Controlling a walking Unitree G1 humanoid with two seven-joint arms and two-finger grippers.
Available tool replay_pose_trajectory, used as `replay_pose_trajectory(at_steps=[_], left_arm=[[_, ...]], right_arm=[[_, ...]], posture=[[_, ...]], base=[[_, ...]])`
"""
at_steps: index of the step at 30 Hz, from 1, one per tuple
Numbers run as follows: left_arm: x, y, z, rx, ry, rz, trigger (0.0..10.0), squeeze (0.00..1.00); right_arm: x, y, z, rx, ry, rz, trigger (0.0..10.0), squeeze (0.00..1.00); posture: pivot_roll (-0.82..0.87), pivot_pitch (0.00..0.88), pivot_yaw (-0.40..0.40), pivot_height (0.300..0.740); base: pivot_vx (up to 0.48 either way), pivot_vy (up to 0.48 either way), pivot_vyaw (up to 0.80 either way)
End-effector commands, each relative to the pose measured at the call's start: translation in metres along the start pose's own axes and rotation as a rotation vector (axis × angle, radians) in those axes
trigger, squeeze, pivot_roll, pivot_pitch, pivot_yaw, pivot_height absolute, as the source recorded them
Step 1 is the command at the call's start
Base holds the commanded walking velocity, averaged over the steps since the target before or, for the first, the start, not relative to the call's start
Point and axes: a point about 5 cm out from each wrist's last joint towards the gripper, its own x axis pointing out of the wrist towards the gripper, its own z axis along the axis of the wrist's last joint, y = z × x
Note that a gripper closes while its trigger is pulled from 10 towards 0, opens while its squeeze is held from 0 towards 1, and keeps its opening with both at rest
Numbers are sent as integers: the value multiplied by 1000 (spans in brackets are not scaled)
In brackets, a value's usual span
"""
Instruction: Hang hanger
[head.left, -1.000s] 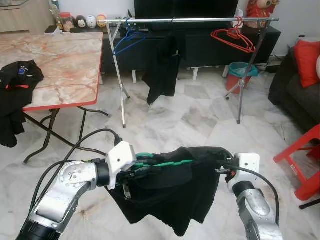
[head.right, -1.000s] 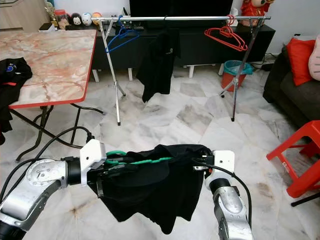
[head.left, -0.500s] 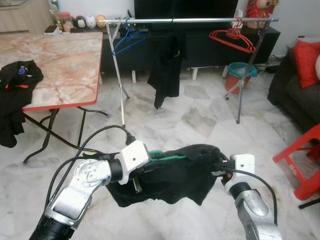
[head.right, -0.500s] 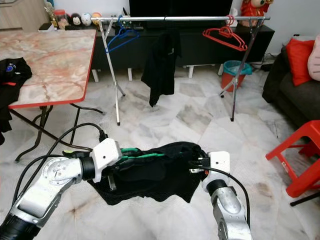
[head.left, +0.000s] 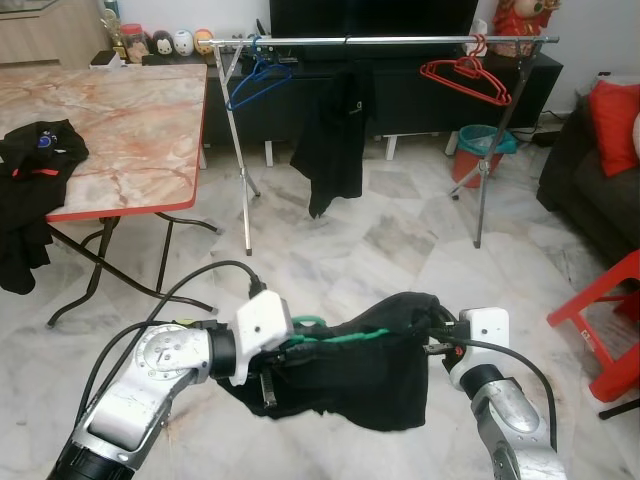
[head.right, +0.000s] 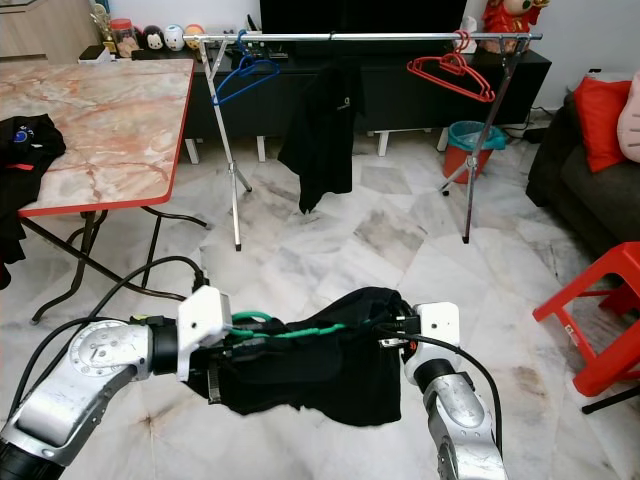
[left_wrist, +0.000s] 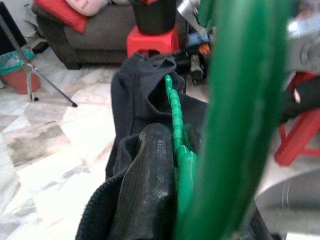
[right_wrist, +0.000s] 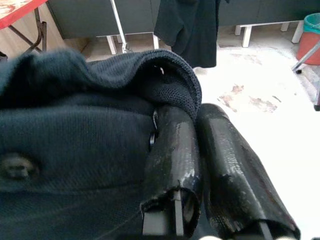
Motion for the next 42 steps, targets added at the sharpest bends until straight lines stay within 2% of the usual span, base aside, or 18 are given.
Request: replay_pose_trajectory(at_steps=[1, 3, 7, 9, 11, 14, 17, 20, 21, 25, 30, 33, 34, 38, 40, 42], left_arm=[[0, 1, 21, 47, -94, -40, 10000, 0], [0, 6, 22, 51, -92, 1, 10000, 0], [2, 11, 30, 37, -158, 51, 10000, 0], [5, 19, 31, 80, -142, 119, 10000, 0], [9, 20, 14, 213, 51, 113, 10000, 0], [10, 21, 13, 220, 59, 125, 10000, 0], [11, 26, 15, 209, 43, 186, 10000, 0], [15, 30, 12, 281, 109, 214, 10000, 0], [16, 27, 6, 357, 175, 174, 10000, 0], [18, 26, 9, 310, 112, 195, 10000, 0], [21, 29, 8, 354, 144, 235, 10000, 0], [24, 22, 11, 295, 63, 199, 10000, 0], [22, 20, 17, 255, 8, 192, 10000, 0], [14, 14, 30, 191, -114, 119, 10000, 0], [1, 8, 28, 176, -66, 9, 10000, 0], [-4, 7, 24, 176, -26, -19, 10000, 0]], right_arm=[[0, -5, -1, 6, 12, -15, 0, 0], [-1, -5, -1, 9, 12, -9, 0, 0], [-1, -4, -2, 10, 17, -6, 0, 0], [-1, -3, -2, 12, 15, 7, 0, 0], [-1, 0, -1, 14, 9, 27, 0, 0], [0, 0, 0, 15, 3, 31, 0, 0], [0, 1, 1, 18, -3, 37, 0, 0], [0, 3, 1, 17, -6, 55, 0, 0], [0, 4, 1, 19, -6, 58, 0, 0], [0, 5, 1, 17, -7, 67, 0, 0], [1, 7, 2, 17, -9, 77, 0, 0], [1, 7, 2, 18, -9, 79, 0, 0], [1, 7, 2, 18, -9, 79, 0, 0], [0, 3, 0, 15, -3, 62, 0, 0], [0, 2, 1, 10, -2, 65, 0, 0], [0, 2, 1, 7, -1, 67, 0, 0]], posture=[[83, 0, -35, 740], [83, 0, -35, 740], [83, 0, -36, 740], [85, 0, -38, 740], [84, 0, -37, 740], [82, 0, -36, 740], [82, 0, -35, 740], [83, 0, -35, 740], [83, 0, -34, 740], [82, 0, -33, 740], [84, 0, -33, 740], [80, 0, -33, 740], [80, 0, -32, 740], [83, 0, -35, 740], [84, 0, -37, 740], [86, 0, -38, 740]], base=[[0, 0, 0], [0, 0, 0], [0, 0, 0], [0, 0, 0], [0, 0, 0], [0, 0, 0], [0, 0, 0], [0, 0, 0], [0, 0, 0], [0, 0, 0], [0, 0, 0], [0, 0, 0], [0, 0, 0], [0, 0, 0], [0, 0, 0], [0, 0, 0]])
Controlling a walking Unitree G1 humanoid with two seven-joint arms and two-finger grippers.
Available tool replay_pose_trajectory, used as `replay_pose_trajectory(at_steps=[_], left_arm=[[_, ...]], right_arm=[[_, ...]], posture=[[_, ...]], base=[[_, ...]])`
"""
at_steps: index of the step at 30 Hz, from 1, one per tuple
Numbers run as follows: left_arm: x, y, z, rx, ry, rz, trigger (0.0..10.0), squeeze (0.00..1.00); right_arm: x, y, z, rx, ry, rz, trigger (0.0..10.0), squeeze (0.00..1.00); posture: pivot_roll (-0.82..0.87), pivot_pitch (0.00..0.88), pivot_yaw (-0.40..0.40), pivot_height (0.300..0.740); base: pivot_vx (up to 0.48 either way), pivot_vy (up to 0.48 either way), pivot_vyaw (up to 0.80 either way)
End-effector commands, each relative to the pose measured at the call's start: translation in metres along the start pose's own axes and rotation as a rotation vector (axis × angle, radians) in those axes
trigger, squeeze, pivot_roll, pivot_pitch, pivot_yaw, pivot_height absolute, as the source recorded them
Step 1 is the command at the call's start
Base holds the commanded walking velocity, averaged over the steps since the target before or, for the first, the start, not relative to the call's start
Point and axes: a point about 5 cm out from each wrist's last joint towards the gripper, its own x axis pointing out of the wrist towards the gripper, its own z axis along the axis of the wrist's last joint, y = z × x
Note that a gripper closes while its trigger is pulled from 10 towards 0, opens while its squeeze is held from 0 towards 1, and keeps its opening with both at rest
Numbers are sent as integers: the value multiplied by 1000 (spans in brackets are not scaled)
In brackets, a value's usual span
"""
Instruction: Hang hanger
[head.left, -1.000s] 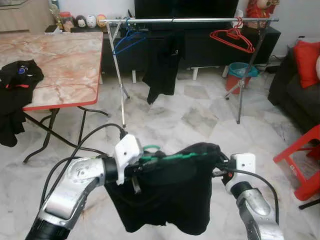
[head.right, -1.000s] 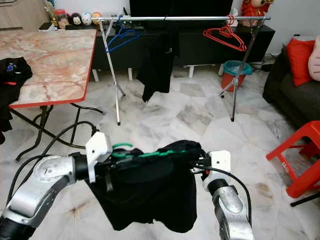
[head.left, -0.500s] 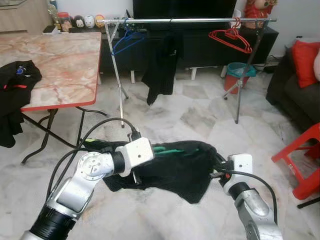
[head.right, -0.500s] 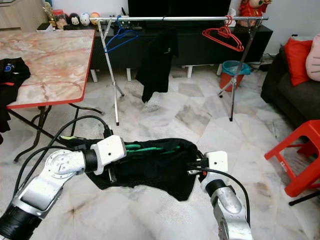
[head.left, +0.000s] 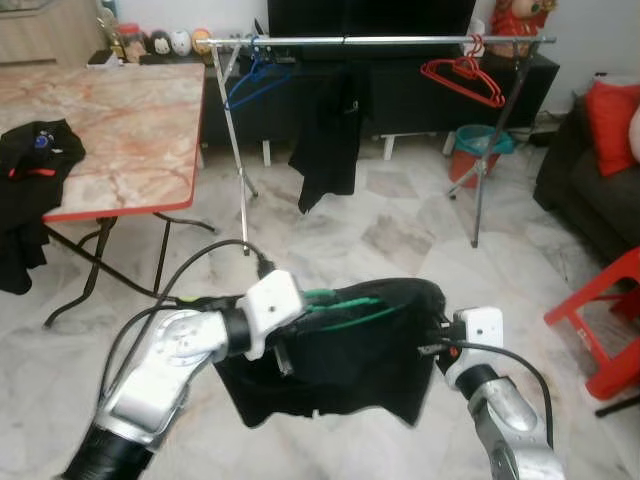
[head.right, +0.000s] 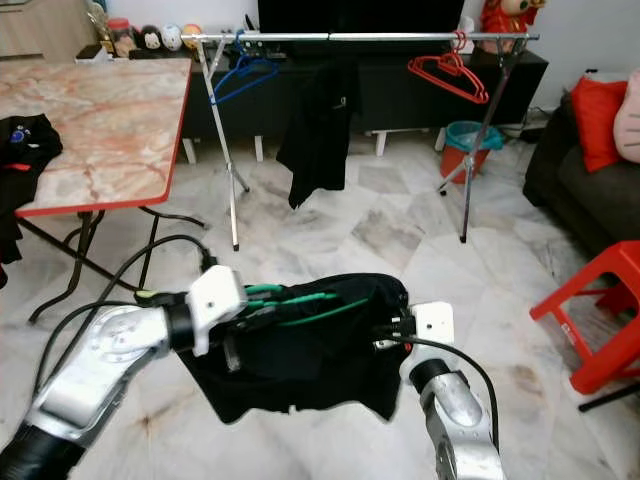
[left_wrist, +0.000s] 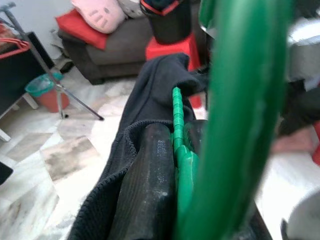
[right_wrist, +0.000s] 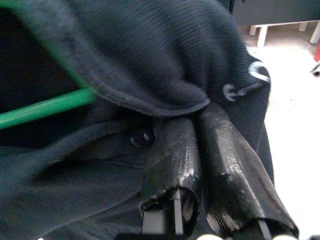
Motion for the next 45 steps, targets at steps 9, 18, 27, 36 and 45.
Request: replay_pose_trajectory(at_steps=[9, 18, 27, 36, 45], left_arm=[[-21, -2, -28, 134, 262, -66, 10000, 0], [-18, 0, -32, 161, 270, -4, 10000, 0], [-41, -14, -9, 77, 126, -121, 10000, 0], [-43, -11, 6, 53, 48, -123, 10000, 0], [-35, 6, 34, -23, -179, 4, 10000, 0]], right_arm=[[3, -11, 11, -18, -16, -16, 0, 0], [4, -9, 12, -18, -17, -2, 0, 0], [2, -26, 13, -29, -2, -50, 0, 0], [2, -33, 4, 23, 38, -93, 0, 0], [-2, -27, -14, 67, 85, -69, 0, 0]], posture=[[82, 0, -40, 740], [83, 0, -44, 740], [91, 0, -44, 740], [97, 0, -49, 740], [95, 0, -49, 740]], base=[[0, 0, 0], [0, 0, 0], [0, 0, 0], [0, 0, 0], [0, 0, 0]])
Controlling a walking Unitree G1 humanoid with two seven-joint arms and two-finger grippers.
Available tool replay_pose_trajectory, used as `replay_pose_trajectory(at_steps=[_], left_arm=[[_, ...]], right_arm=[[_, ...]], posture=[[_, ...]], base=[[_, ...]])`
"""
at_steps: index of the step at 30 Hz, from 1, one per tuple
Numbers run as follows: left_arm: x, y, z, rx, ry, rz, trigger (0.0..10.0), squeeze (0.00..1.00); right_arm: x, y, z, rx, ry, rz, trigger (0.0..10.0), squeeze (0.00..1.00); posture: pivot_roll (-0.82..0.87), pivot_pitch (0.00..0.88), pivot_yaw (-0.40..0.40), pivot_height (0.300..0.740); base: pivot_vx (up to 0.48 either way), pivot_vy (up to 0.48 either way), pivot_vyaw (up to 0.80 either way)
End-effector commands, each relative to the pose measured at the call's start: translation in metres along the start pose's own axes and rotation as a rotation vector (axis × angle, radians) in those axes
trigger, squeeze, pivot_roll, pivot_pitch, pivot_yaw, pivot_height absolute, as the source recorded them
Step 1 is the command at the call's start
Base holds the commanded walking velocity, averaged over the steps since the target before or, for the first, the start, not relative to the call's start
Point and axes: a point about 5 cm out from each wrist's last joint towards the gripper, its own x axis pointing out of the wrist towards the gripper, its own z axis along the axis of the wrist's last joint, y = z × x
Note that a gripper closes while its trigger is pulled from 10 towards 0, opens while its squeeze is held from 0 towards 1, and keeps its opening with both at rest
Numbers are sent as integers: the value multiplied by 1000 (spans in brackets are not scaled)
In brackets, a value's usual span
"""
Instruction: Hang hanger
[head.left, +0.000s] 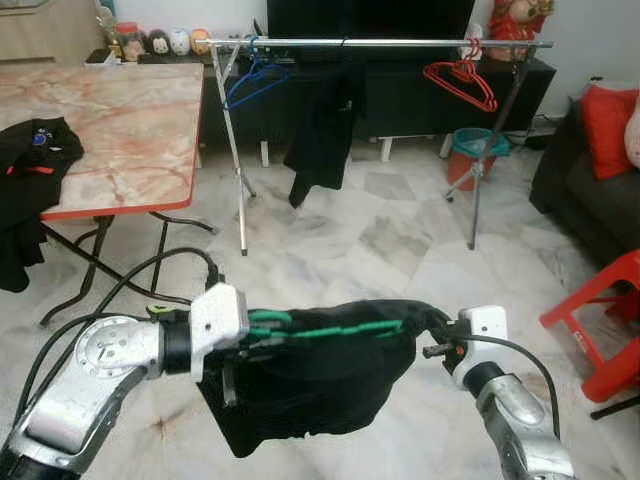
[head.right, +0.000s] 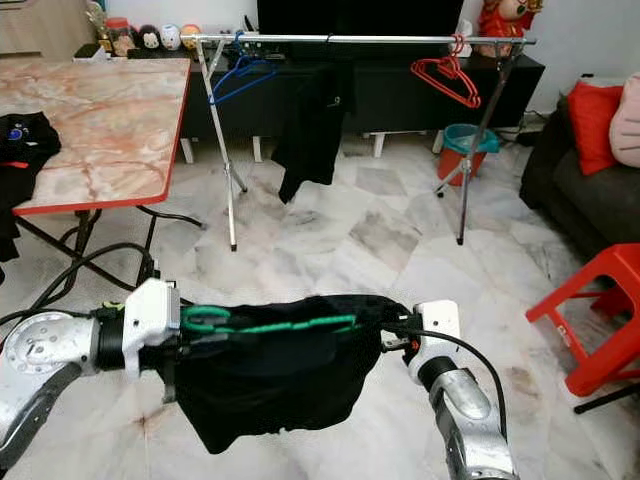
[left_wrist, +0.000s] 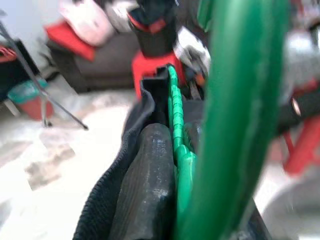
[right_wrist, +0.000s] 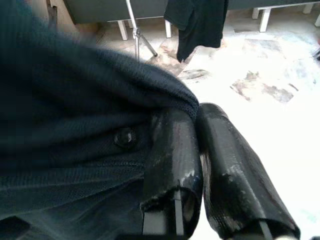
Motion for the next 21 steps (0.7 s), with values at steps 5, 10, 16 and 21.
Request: replay_pose_trajectory(at_steps=[5, 10, 16, 21], left_arm=[[-2, 10, 33, 12, -183, 45, 10000, 0], [6, 15, 44, -28, -286, 97, 10000, 0], [22, 18, 51, -66, -371, 150, 10000, 0], [30, 16, 51, -96, -392, 148, 10000, 0]], right_arm=[[-8, -12, -15, 77, 48, -47, 0, 0], [-11, -10, -24, 90, 71, -34, 0, 0], [-10, -5, -27, 79, 78, -10, 0, 0], [-9, -7, -27, 67, 84, -25, 2118, 0]], posture=[[98, 0, -51, 740], [102, 0, -50, 740], [96, 0, -46, 740], [95, 0, -45, 740]], base=[[0, 0, 0], [0, 0, 0], [0, 0, 0], [0, 0, 0]])
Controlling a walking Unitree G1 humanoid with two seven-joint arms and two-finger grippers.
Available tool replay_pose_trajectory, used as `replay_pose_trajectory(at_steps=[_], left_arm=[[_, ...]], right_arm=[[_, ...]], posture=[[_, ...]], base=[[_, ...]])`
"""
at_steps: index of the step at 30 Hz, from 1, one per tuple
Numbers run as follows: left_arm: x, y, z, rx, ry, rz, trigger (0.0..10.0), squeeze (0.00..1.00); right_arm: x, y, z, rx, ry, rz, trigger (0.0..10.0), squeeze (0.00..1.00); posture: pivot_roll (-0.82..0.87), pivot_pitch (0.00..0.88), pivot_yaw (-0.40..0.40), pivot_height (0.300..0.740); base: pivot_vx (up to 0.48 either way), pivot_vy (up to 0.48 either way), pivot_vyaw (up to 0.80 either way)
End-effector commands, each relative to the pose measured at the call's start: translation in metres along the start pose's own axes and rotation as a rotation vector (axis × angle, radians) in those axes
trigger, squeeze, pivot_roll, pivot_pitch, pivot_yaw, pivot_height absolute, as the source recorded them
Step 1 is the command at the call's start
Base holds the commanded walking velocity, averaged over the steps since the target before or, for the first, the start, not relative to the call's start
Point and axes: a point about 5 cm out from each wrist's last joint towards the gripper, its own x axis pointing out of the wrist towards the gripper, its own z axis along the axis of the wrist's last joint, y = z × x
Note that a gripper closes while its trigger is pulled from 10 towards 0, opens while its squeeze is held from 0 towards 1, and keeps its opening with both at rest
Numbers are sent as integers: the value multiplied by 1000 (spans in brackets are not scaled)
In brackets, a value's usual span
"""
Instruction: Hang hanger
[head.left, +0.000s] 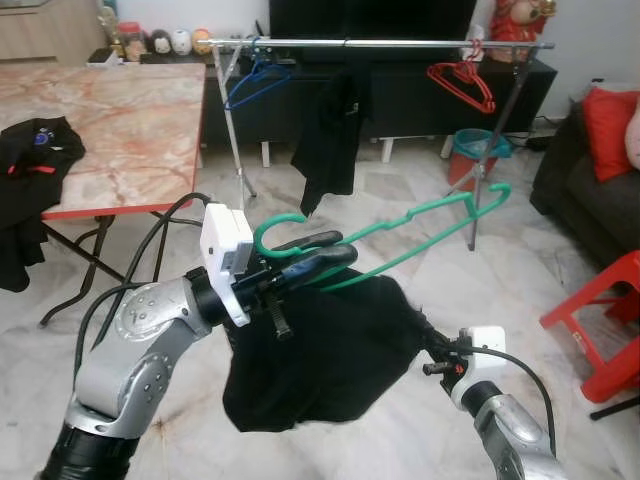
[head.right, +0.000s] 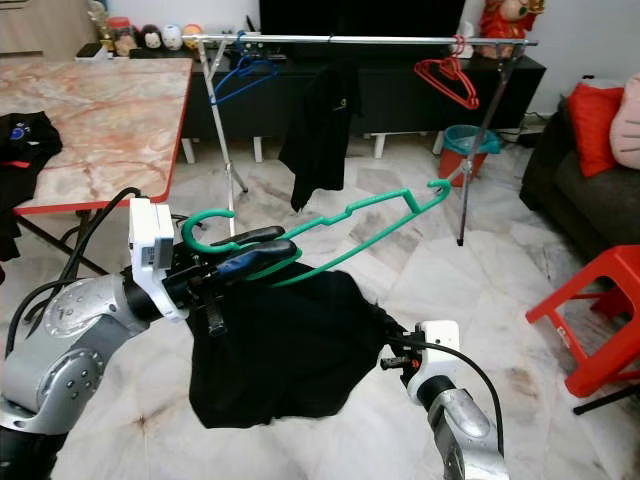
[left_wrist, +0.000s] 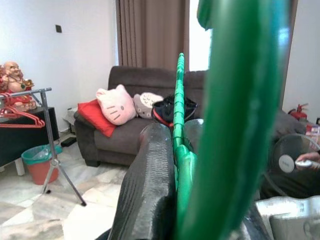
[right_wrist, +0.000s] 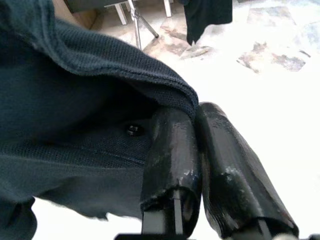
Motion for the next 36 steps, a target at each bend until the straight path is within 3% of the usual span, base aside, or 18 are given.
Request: replay_pose_trajectory(at_steps=[1, 4, 10, 11, 15, 18, 24, 27, 29, 30, 31, 33, 35, 36], left_arm=[[6, -3, 8, 20, -29, -12, 10000, 0], [7, -4, 6, 13, -29, -7, 10000, 0], [16, 4, 5, -43, -93, 115, 10000, 0], [21, 0, 4, -118, -122, 104, 10000, 0], [31, -4, 4, -216, -178, 115, 10000, 0], [50, -7, 5, -352, -271, 169, 10000, 0], [75, -5, 13, -478, -395, 247, 10000, 0], [76, 7, 11, -380, -343, 370, 10000, 0], [67, 21, -6, -199, -144, 473, 10000, 0], [51, 36, -21, -62, 0, 571, 10000, 0], [51, 36, -21, -62, 0, 571, 10000, 0], [33, 48, -29, -5, 88, 651, 10000, 0], [28, 51, -31, 0, 108, 672, 10000, 0], [14, 57, -35, 28, 150, 717, 10000, 0]], right_arm=[[-1, -6, 1, 1, -4, -21, 0, 0], [-1, -3, 2, 13, -20, 5, 0, 0], [0, -3, 2, 7, -18, -7, 0, 0], [1, -2, 1, 13, -19, -6, 0, 0], [1, -2, 1, 12, -18, -6, 0, 0], [2, -4, 2, 4, -18, -14, 0, 0], [2, -3, -2, -11, 0, -12, 0, 0], [2, -3, -3, -7, -1, -19, 0, 0], [2, -5, -4, -8, 2, -38, 0, 0], [2, -8, -6, -11, 8, -65, 0, 0], [2, -8, -6, -11, 8, -65, 0, 0], [1, -12, -8, -13, 12, -98, 0, 0], [1, -13, -8, -11, 12, -108, 0, 0], [1, -15, -8, -12, 10, -131, 0, 0]], posture=[[97, 0, -46, 740], [98, 0, -46, 740], [100, 0, -46, 740], [98, 0, -47, 740], [98, 0, -47, 740], [93, 0, -47, 740], [87, 0, -45, 740], [86, 0, -40, 740], [91, 0, -35, 740], [95, 0, -35, 740], [95, 0, -35, 740], [97, 0, -35, 740], [97, 0, -35, 740], [100, 0, -36, 740]], base=[[0, 0, 0], [0, 0, 0], [0, 0, 0], [0, 0, 0], [0, 0, 0], [0, 0, 0], [0, 0, 0], [0, 0, 0], [0, 0, 0], [0, 0, 0], [0, 0, 0], [0, 0, 0], [0, 0, 0], [0, 0, 0]])
